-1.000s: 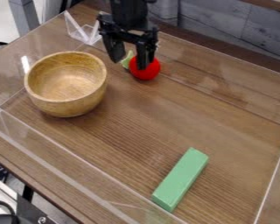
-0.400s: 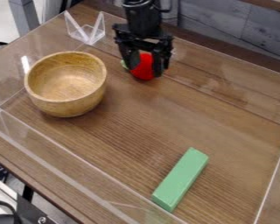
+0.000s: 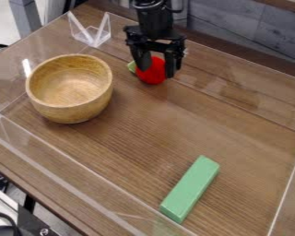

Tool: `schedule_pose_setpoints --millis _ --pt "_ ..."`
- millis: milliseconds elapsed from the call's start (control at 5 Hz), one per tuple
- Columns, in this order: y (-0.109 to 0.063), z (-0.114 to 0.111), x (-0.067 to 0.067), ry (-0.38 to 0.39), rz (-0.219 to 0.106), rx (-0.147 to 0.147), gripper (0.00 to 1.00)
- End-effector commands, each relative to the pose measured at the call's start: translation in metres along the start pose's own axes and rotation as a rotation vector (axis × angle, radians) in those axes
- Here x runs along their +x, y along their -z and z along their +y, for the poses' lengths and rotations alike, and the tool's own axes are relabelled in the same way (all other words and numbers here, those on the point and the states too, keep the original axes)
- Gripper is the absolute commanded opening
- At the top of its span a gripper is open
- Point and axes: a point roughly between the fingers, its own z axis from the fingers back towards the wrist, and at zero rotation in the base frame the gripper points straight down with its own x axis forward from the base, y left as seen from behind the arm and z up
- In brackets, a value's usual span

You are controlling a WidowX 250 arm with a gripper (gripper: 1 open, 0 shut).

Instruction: Move the red fruit to the right

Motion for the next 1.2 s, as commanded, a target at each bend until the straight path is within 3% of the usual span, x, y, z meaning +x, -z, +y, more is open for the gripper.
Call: schedule_pose_setpoints --millis 0,200,600,1000 --pt "-0.020 0.007 0.017 -0.065 -0.071 0.013 1.00" --pt "-0.022 0.011 0.023 -0.135 -0.080 0.010 1.00" --pt "0.003 0.008 0.011 -0.163 -0.078 0.000 1.00" --pt "0.032 0.009 0.025 -0.219 -0.085 -0.006 1.00"
